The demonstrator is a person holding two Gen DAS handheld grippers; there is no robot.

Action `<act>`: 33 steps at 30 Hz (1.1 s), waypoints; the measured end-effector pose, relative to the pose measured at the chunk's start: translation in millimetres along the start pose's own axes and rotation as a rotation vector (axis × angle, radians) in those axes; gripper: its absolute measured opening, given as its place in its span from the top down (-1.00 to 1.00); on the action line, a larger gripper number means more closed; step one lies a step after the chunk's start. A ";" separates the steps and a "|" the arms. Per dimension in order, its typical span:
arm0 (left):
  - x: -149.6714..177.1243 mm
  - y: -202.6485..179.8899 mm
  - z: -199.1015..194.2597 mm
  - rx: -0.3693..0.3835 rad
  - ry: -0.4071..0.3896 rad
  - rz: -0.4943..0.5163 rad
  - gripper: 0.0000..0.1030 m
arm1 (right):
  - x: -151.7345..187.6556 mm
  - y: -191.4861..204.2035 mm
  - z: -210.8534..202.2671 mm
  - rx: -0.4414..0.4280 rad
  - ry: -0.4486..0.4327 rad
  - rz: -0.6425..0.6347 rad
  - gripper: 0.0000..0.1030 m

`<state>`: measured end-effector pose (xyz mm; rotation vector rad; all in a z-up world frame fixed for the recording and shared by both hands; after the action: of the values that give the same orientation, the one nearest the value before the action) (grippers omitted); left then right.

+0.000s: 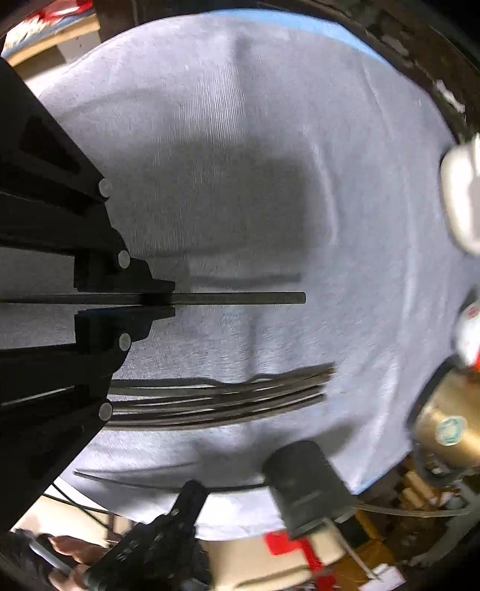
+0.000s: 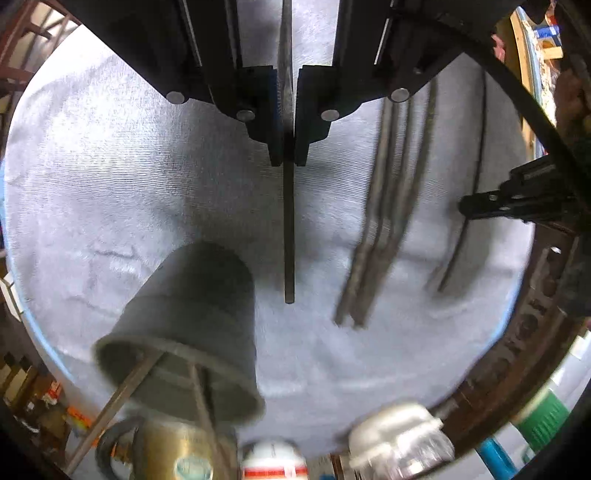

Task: Organize utensils
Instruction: 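Grasp a chopstick with the right tool while the left tool grasps another, then lift both chopsticks upright and carry them over the grey holder cup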

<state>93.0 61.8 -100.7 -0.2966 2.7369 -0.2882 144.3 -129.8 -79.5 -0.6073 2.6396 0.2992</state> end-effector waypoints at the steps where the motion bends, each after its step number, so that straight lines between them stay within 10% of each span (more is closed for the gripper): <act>1: -2.0 3.7 -8.2 0.009 -0.032 -0.019 0.88 | -0.2 2.4 -9.7 -0.013 -0.033 0.007 0.88; 9: -21.3 13.0 -86.0 0.037 -0.402 -0.108 0.88 | -6.8 -14.5 -105.1 -0.032 -0.440 0.152 0.88; 16: -23.9 1.7 -114.9 -0.061 -0.708 -0.095 0.88 | -3.3 -58.2 -148.1 0.179 -0.798 0.263 0.88; 33: -9.3 -6.9 -114.2 -0.230 -0.930 -0.015 0.87 | 25.4 -61.8 -133.3 0.325 -0.921 0.187 0.86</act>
<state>59.0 75.7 8.0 -0.3883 1.8402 0.1457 105.8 -232.8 21.1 -0.0620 1.7858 0.1417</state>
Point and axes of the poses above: each gripper's, at about its wrist camera, not at the fingertips, and z roughly the way its jaws point, y to its left, x to its underside, the point moved 6 cm from there along z, roughly the way its jaws point, and after that the axes turned 8 degrees about -y, right-handed, at the moved point
